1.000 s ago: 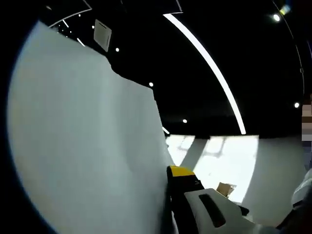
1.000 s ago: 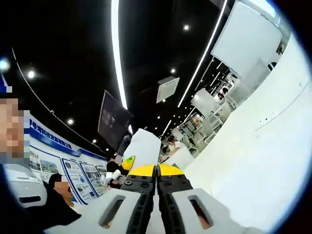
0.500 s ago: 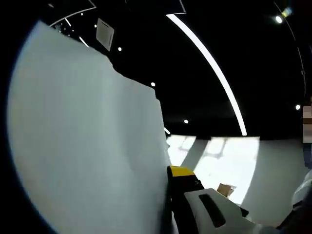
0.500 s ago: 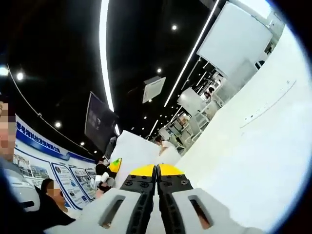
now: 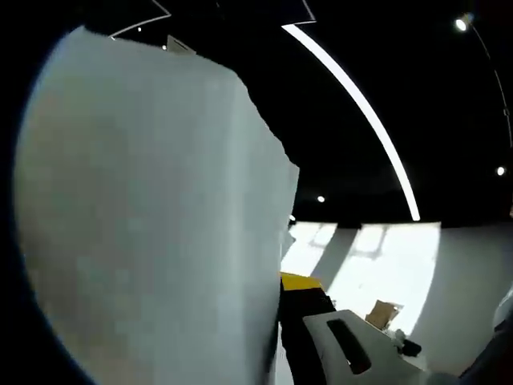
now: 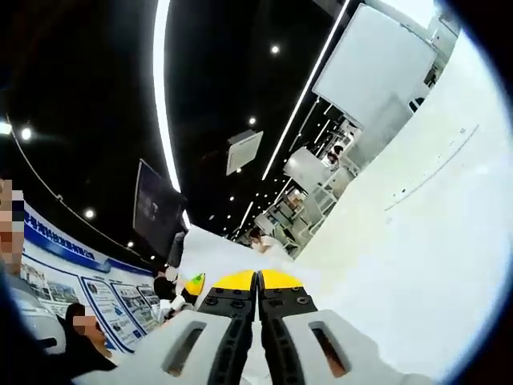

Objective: Organize the stack of printing papers by aligning and flattening the scattered papers on the table

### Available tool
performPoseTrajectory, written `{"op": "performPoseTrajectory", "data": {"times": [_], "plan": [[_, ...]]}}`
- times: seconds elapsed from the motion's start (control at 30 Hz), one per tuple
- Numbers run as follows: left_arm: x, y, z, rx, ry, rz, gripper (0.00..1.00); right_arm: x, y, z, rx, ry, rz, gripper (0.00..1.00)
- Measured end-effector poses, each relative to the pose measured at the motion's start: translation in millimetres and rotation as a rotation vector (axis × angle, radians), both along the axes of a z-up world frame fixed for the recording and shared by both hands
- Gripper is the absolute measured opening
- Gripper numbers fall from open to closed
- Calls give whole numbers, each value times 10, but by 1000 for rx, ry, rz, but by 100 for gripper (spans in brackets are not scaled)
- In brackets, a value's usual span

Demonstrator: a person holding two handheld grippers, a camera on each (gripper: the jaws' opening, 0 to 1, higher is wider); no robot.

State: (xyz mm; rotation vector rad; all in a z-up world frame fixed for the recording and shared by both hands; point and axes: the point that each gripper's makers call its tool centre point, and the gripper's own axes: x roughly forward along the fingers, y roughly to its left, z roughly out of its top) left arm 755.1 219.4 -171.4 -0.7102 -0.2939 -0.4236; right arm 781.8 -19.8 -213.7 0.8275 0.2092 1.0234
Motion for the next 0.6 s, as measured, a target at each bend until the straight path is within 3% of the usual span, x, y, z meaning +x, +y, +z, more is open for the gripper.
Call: {"op": "performPoseTrajectory", "data": {"times": [0.33, 0.6], "plan": [[83, 127, -219, -9, 50, 40, 6, -40, 43, -30, -5, 6, 10, 0], [166, 205, -430, 57, 92, 85, 6, -44, 32, -24, -7, 3, 5, 0]]}}
